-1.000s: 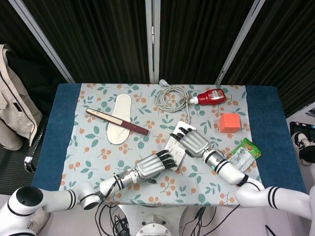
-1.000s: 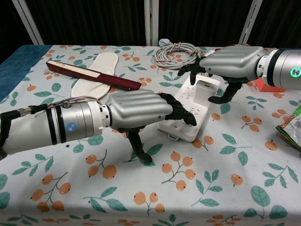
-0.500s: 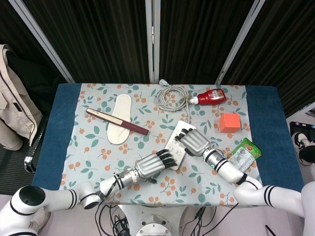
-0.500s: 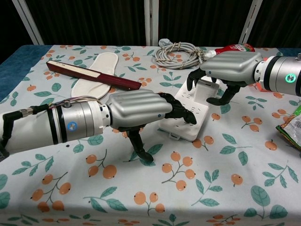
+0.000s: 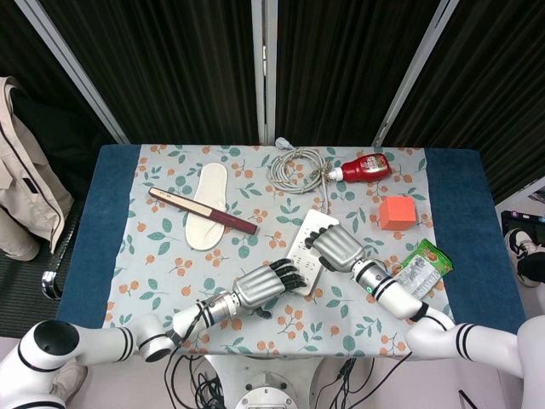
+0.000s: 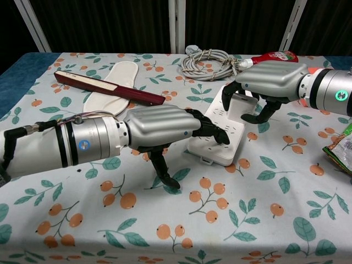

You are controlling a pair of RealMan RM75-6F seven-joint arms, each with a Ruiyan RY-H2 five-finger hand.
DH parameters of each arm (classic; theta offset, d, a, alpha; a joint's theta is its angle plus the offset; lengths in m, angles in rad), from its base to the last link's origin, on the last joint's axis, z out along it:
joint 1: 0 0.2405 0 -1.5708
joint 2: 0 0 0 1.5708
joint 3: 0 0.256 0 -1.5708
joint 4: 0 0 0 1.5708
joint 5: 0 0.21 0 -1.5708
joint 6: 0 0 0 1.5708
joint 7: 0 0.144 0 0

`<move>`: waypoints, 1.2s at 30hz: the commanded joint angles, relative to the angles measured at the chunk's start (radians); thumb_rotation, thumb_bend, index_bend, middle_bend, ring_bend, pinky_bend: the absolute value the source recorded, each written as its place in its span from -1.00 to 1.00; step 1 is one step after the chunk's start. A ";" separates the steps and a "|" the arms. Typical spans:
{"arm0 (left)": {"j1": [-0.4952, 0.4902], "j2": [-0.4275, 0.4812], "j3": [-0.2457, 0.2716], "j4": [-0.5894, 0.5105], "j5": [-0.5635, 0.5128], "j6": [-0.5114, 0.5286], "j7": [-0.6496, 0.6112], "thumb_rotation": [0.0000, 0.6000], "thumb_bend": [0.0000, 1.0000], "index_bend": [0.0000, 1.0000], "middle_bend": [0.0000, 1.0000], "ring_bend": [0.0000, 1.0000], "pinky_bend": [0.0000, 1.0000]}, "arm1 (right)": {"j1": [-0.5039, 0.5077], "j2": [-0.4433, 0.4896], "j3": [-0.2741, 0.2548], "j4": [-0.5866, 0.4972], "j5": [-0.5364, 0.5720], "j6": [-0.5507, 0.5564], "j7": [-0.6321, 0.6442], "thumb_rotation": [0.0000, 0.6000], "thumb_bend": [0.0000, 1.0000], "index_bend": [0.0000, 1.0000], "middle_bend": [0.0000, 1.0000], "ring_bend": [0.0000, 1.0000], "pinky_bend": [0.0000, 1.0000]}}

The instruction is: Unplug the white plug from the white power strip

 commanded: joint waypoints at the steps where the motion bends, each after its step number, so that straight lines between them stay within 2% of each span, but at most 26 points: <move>1: -0.003 0.003 0.002 -0.002 -0.004 -0.001 -0.009 1.00 -0.84 -0.70 -0.64 -0.81 -0.81 | -0.007 -0.007 -0.006 0.015 -0.031 0.024 0.033 1.00 0.10 0.45 0.17 -0.03 0.08; 6: -0.007 0.009 0.006 -0.007 -0.006 -0.001 -0.024 1.00 -0.84 -0.70 -0.64 -0.81 -0.81 | -0.014 -0.014 -0.020 0.046 -0.091 0.067 0.091 1.00 0.17 0.63 0.27 0.06 0.15; 12: -0.013 0.012 0.011 -0.011 -0.016 -0.014 -0.044 1.00 -0.84 -0.70 -0.64 -0.81 -0.81 | -0.025 -0.025 -0.038 0.084 -0.137 0.100 0.148 1.00 0.19 0.74 0.32 0.09 0.18; 36: -0.071 0.034 -0.009 -0.009 -0.063 -0.092 -0.256 1.00 -0.84 -0.70 -0.65 -0.81 -0.81 | -0.054 -0.072 -0.075 0.221 -0.239 0.205 0.287 1.00 0.21 0.87 0.38 0.14 0.23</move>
